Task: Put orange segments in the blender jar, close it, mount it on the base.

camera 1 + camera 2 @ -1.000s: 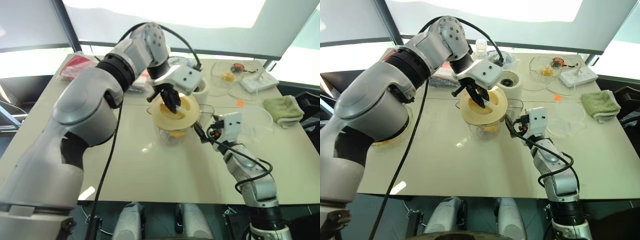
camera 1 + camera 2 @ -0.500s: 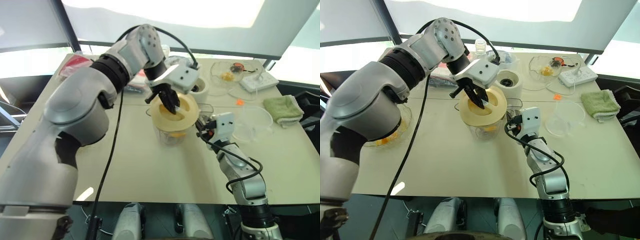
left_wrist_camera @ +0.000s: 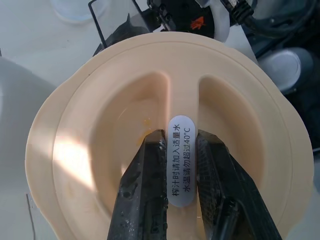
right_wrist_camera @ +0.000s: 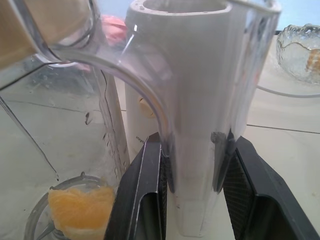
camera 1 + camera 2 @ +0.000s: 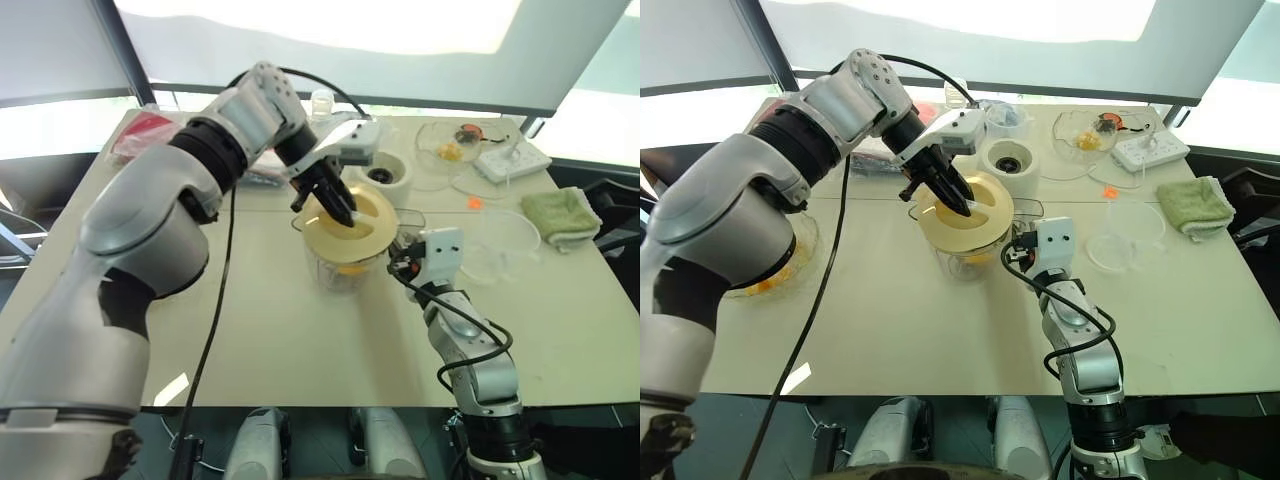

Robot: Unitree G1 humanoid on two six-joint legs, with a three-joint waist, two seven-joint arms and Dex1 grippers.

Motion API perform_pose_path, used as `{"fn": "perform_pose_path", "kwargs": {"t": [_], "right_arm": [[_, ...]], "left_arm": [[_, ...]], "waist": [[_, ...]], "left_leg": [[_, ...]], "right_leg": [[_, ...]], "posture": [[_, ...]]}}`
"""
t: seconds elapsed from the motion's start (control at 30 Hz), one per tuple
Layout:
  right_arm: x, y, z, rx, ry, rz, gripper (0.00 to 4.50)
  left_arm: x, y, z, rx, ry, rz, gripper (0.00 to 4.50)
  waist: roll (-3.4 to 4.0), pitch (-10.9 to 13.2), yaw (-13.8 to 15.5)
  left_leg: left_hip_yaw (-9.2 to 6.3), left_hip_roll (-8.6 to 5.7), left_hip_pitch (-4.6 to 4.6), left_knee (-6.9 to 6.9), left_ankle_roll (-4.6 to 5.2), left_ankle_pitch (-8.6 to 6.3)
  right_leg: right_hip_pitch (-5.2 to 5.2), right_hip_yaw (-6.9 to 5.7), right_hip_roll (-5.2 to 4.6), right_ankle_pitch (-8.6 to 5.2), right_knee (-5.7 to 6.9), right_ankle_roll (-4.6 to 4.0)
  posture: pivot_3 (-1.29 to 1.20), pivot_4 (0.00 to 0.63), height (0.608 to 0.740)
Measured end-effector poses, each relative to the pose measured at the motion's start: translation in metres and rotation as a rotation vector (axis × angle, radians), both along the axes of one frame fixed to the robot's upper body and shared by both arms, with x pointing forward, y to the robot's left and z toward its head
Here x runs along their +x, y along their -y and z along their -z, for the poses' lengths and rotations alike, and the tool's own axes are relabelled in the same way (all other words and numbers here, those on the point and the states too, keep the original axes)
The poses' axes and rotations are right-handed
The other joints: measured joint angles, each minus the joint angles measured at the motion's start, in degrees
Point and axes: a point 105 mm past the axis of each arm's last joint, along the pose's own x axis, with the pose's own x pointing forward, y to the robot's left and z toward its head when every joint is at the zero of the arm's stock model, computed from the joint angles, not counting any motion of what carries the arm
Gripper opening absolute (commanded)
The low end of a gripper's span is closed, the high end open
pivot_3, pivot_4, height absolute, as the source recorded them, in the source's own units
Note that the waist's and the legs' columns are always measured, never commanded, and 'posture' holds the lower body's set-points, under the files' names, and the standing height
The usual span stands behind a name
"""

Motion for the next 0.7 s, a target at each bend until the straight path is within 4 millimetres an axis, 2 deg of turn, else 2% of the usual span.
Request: {"fn": "perform_pose_path", "kwargs": {"t": [0.13, 0.37, 0.7], "right_arm": [[0.000, 0.003, 0.000, -0.008, -0.005, 0.006, 0.95], [0.003, 0.009, 0.005, -0.010, -0.023, 0.017, 0.95], [0.006, 0.010, 0.008, -0.019, -0.038, -0.005, 0.95]], "left_arm": [[-0.002, 0.003, 0.001, 0.009, -0.030, -0.070, 0.26], [-0.004, 0.010, 0.006, -0.044, -0.084, -0.328, 0.26], [-0.011, 0.010, 0.012, -0.042, -0.063, -0.434, 0.26]], "waist": [[0.01, -0.01, 0.07], [0.39, -0.36, 0.26], [0.43, -0.43, 0.22]], "left_leg": [[0.00, -0.01, 0.00, 0.00, 0.01, -0.01], [-0.06, -0.06, 0.06, 0.00, 0.01, -0.01], [-0.06, -0.05, 0.86, -0.07, 0.01, -0.02]], "right_leg": [[0.01, 0.00, -0.01, -0.02, 0.00, 0.03], [0.12, 0.00, -0.09, -0.07, 0.04, 0.14], [0.86, 0.02, -0.13, -0.12, 0.00, 0.14]], "posture": [[0.00, 0.150, 0.740], [0.00, 0.150, 0.740], [0.00, 0.150, 0.740]]}}
